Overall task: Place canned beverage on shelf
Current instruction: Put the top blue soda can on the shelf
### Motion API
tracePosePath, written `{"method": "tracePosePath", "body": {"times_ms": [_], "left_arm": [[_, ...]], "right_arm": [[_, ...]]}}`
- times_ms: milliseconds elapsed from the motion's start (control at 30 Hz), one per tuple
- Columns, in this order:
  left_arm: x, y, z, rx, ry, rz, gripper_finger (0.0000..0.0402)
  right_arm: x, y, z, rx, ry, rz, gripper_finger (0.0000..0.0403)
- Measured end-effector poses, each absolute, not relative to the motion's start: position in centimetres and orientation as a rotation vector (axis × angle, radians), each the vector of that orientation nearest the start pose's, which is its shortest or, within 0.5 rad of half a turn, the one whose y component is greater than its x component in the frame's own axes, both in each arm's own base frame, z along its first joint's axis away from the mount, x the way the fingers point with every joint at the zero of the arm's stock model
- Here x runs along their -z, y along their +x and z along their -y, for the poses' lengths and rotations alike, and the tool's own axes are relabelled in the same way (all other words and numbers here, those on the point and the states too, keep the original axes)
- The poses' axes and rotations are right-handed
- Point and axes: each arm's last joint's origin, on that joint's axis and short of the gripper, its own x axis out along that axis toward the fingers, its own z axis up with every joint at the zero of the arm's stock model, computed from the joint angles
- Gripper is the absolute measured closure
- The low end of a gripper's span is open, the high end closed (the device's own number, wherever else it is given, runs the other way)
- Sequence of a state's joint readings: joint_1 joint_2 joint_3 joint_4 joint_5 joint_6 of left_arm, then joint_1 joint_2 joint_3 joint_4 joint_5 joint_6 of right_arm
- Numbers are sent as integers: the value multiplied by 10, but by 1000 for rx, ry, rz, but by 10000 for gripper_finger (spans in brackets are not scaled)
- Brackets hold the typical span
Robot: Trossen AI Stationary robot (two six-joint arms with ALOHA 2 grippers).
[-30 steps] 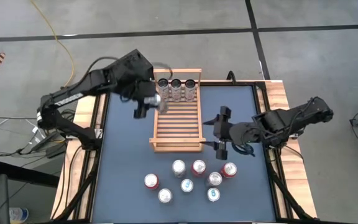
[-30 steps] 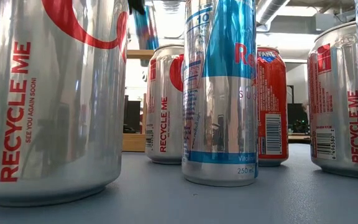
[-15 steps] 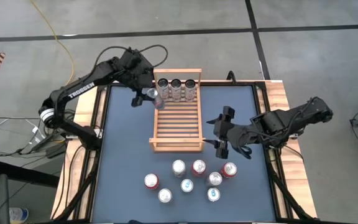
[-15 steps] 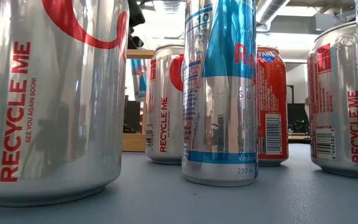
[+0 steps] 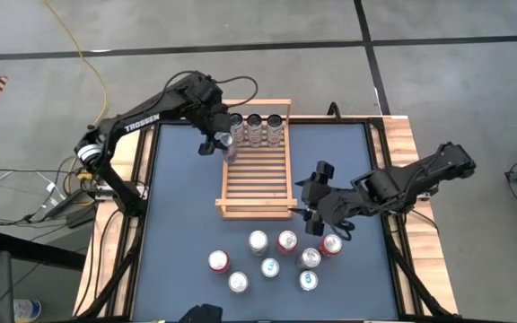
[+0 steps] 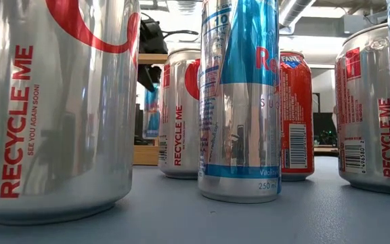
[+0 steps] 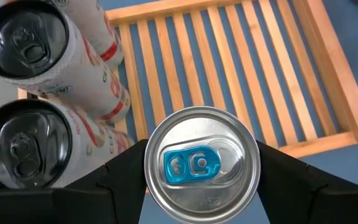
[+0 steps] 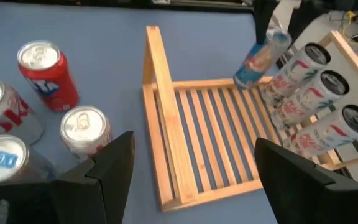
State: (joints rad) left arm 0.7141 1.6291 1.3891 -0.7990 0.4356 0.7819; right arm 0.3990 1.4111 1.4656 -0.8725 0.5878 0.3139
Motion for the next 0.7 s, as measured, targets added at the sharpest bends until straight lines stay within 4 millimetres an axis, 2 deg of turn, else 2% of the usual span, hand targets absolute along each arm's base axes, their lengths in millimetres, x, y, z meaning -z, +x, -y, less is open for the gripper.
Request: {"method": "tracePosePath", "body": {"times_ms": [233,433,700], "left_arm": [[-281,268,-213,101,185,-830,165],[-270,268,-212,101,194,-834,165],[-270,267,-213,77,213,-857,165]], "right_arm": [[-363,277,-96,325,-114,-689,101],[-363,275,-97,327,-129,-695,101],[-362,275,-97,328,-131,-699,101]]}}
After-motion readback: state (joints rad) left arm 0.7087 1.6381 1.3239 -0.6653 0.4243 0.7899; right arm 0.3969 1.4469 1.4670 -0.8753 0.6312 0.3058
